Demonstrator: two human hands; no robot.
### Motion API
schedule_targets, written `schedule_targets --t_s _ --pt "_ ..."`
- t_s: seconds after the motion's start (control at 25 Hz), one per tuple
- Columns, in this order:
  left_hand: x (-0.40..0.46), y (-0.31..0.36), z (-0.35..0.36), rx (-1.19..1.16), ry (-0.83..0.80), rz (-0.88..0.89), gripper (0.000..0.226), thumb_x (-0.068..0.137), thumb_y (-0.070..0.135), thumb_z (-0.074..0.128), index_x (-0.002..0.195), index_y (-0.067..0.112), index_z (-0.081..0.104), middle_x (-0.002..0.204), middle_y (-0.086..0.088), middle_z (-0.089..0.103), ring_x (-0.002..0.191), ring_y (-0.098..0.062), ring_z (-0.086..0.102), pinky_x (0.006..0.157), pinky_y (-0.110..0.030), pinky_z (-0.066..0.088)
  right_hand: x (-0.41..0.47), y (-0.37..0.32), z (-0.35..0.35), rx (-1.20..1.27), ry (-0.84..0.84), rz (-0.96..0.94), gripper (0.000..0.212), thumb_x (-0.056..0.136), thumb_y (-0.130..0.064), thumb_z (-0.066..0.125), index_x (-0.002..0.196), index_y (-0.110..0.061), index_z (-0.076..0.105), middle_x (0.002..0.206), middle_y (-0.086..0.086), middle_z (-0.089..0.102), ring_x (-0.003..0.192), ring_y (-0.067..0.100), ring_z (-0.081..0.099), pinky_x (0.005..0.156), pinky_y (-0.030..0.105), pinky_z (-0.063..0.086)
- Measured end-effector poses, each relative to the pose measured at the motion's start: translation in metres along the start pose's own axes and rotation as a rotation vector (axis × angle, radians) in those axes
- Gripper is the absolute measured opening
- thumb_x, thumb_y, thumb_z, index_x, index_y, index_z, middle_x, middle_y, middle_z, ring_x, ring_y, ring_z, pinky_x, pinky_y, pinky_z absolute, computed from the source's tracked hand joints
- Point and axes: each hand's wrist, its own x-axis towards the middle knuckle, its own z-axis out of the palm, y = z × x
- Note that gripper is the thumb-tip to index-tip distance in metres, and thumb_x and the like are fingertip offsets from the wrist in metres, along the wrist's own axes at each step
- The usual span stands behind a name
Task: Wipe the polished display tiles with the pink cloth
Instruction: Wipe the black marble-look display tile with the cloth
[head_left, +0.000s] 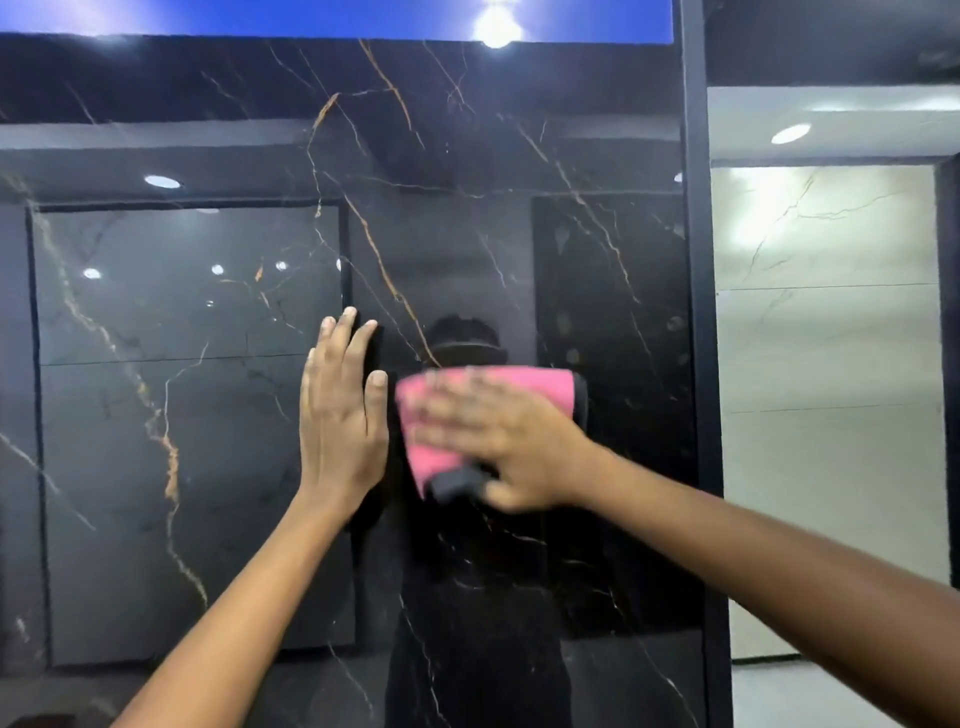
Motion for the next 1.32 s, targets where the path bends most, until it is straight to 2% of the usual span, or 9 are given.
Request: schedule_targets --t_s 0.12,0.28,0.36,0.6,0.76,0.84,1.0,1.12,1.32 --pt "-0.013 -0.001 0.001 0.120 -0.039 0.011 0.051 0.100 0.032 0.028 0.147 0.014 0.040 0.160 -0.003 0.025 0.150 -0.022 0.012 0.121 -0.034 0.005 -0.025 0.021 -0.016 -0.104 -0.211 -0.373 0.066 0.075 -0.023 0.075 0.136 -0.011 0.053 0.147 0.012 0.043 0.140 0.028 0.032 0.117 0.041 0.017" --pt "-0.023 0.008 0.006 0.233 -0.056 -0.047 0.054 0.100 0.036 0.027 0.150 0.019 0.034 0.162 -0.002 0.018 0.150 -0.023 0.006 0.120 -0.035 -0.001 -0.007 0.118 -0.083 -0.144 0.268 0.469 0.063 0.077 -0.024 0.062 0.139 -0.014 0.050 0.148 0.011 0.042 0.139 0.032 0.036 0.115 0.036 0.020" --pt "-0.031 0.014 0.010 0.258 -0.057 -0.082 0.055 0.100 0.037 0.026 0.152 0.018 0.031 0.162 -0.003 0.016 0.150 -0.024 0.005 0.120 -0.038 0.000 -0.019 0.091 -0.057 -0.102 0.317 0.585 0.068 0.074 -0.019 0.066 0.140 -0.015 0.049 0.150 0.009 0.040 0.141 0.032 0.031 0.116 0.038 0.017" --pt "-0.052 0.020 0.012 0.297 -0.092 -0.101 0.057 0.100 0.036 0.027 0.153 0.016 0.028 0.163 -0.004 0.013 0.150 -0.027 0.005 0.119 -0.045 0.006 -0.096 -0.018 0.005 -0.125 -0.259 -0.368 0.068 0.081 -0.031 0.068 0.143 -0.018 0.045 0.153 0.007 0.035 0.145 0.024 0.024 0.121 0.040 0.010" --pt "-0.068 0.019 0.012 0.314 -0.128 -0.079 0.057 0.100 0.036 0.027 0.153 0.016 0.025 0.163 -0.004 0.012 0.150 -0.028 0.003 0.119 -0.046 0.007 -0.051 0.089 -0.063 -0.168 0.248 0.471 0.058 0.083 -0.027 0.059 0.139 -0.017 0.048 0.148 0.011 0.041 0.140 0.032 0.034 0.115 0.040 0.019" --pt "-0.077 0.018 0.013 0.320 -0.132 -0.073 0.057 0.100 0.036 0.028 0.154 0.015 0.024 0.163 -0.005 0.012 0.150 -0.028 0.003 0.119 -0.046 0.008 -0.054 0.081 -0.053 -0.150 0.348 0.644 0.063 0.081 -0.024 0.063 0.141 -0.018 0.046 0.152 0.008 0.036 0.143 0.031 0.028 0.116 0.043 0.019" --pt "-0.090 0.019 0.015 0.335 -0.142 -0.070 0.058 0.099 0.034 0.031 0.153 0.013 0.026 0.162 -0.008 0.015 0.149 -0.031 0.006 0.118 -0.049 0.011 -0.123 -0.044 0.020 -0.118 0.043 0.178 0.058 0.087 -0.036 0.059 0.141 -0.018 0.047 0.152 0.006 0.034 0.144 0.027 0.025 0.118 0.043 0.018" --pt "-0.101 0.022 0.012 0.325 -0.171 -0.085 0.058 0.100 0.035 0.029 0.153 0.013 0.025 0.163 -0.007 0.012 0.150 -0.030 0.004 0.119 -0.050 0.011 -0.138 -0.030 0.010 -0.142 -0.137 -0.113 0.057 0.089 -0.034 0.056 0.142 -0.018 0.045 0.152 0.009 0.035 0.144 0.029 0.026 0.119 0.043 0.017" --pt "-0.108 0.021 0.014 0.319 -0.166 -0.087 0.057 0.100 0.035 0.030 0.153 0.014 0.023 0.163 -0.006 0.010 0.150 -0.028 0.002 0.120 -0.048 0.010 -0.094 0.075 -0.053 -0.071 0.441 0.824 0.063 0.086 -0.018 0.060 0.145 -0.016 0.038 0.152 0.013 0.035 0.142 0.032 0.028 0.117 0.049 0.024"
